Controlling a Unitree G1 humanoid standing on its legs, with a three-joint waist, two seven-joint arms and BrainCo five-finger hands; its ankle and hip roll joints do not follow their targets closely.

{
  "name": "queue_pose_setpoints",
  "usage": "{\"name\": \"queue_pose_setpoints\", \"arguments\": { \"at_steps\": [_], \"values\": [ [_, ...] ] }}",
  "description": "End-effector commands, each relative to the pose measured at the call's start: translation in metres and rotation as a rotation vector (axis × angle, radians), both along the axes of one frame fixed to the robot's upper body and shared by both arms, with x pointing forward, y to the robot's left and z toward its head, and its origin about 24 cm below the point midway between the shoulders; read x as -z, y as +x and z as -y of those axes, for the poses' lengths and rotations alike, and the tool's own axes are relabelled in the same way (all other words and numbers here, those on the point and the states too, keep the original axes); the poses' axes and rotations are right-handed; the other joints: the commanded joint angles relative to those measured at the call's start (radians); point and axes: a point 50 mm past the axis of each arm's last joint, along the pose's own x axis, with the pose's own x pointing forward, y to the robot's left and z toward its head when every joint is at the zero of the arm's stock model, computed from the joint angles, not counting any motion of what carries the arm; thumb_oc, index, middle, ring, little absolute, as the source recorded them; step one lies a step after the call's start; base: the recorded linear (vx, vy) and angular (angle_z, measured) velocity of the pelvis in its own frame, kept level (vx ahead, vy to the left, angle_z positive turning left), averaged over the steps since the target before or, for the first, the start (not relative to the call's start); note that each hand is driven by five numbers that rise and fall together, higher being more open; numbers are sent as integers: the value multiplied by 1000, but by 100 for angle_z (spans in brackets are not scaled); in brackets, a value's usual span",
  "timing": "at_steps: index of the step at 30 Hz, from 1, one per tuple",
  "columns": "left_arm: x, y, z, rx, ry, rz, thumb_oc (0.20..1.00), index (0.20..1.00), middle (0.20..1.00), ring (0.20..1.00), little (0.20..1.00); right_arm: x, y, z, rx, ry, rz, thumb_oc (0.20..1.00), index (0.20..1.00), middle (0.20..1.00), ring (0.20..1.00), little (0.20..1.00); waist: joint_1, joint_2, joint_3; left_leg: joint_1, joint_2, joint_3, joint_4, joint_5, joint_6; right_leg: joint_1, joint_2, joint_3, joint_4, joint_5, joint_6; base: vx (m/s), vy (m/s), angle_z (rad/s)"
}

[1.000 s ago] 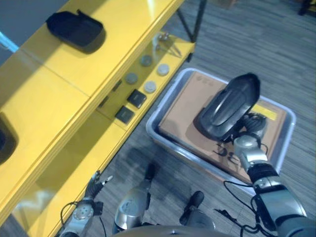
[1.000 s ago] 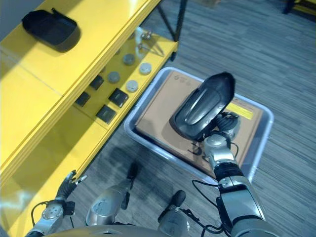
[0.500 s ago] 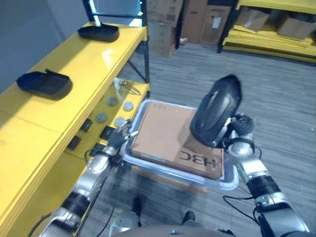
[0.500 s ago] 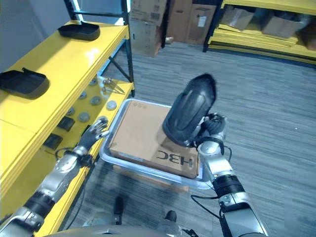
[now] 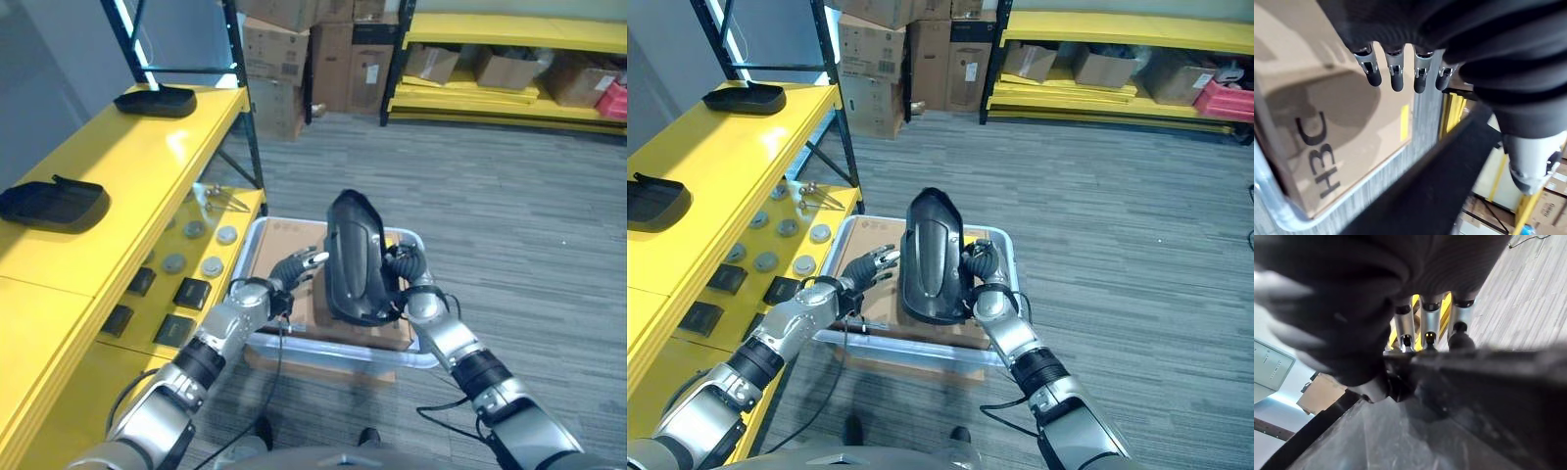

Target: Move parts from the plastic box to the shelf.

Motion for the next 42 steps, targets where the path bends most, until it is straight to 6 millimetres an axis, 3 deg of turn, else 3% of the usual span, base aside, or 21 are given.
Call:
{"name": "queue_pose_setpoints", "arguments": {
  "at_steps": [1,6,17,34,35,36,42],
  "values": [
    [-9,12,5,-17,53,59,1000,1000,1000,1000,1000,-35,25,-13,-73,-42,135,200,200,200,200,200,38,-22,-47,-21,78,44,29,-56,-25,-37,-88,21,-3,10,78,23,-7,-3],
    [-5,15,-8,-51,41,17,1000,1000,1000,1000,1000,-29,21,-11,-88,-37,107,200,200,200,200,200,34,-17,-50,-23,80,43,40,-60,-29,-36,-88,26,0,6,76,19,5,-3],
    [-26,5,26,122,-81,65,1000,1000,1000,1000,1000,-16,18,-34,-158,-34,50,200,200,200,200,200,32,-11,-39,-19,79,37,48,-63,-30,-29,-87,29,5,2,70,4,-2,-1],
    [-18,-12,52,308,-2,79,1000,1000,1000,1000,1000,-5,19,-63,-198,-20,7,200,200,200,200,200,34,-7,-38,-3,78,32,52,-67,-28,-17,-85,34,12,-5,68,0,0,0],
    [-18,-12,52,304,4,86,564,564,564,564,564,-5,20,-64,-199,-18,6,200,200,200,200,200,33,-7,-38,-2,78,34,51,-67,-28,-16,-85,34,11,-6,68,0,0,0],
    [-18,-12,53,303,7,89,200,200,200,200,200,-5,20,-64,-199,-18,5,200,200,200,200,200,33,-7,-38,-1,78,34,51,-67,-27,-16,-85,35,11,-6,68,0,0,0],
    [-24,-8,51,285,24,140,200,200,200,200,200,-7,19,-65,-194,-12,6,200,200,200,200,200,31,-5,-33,1,79,32,50,-65,-29,-15,-85,38,13,-6,67,0,0,0]
  ]
}}
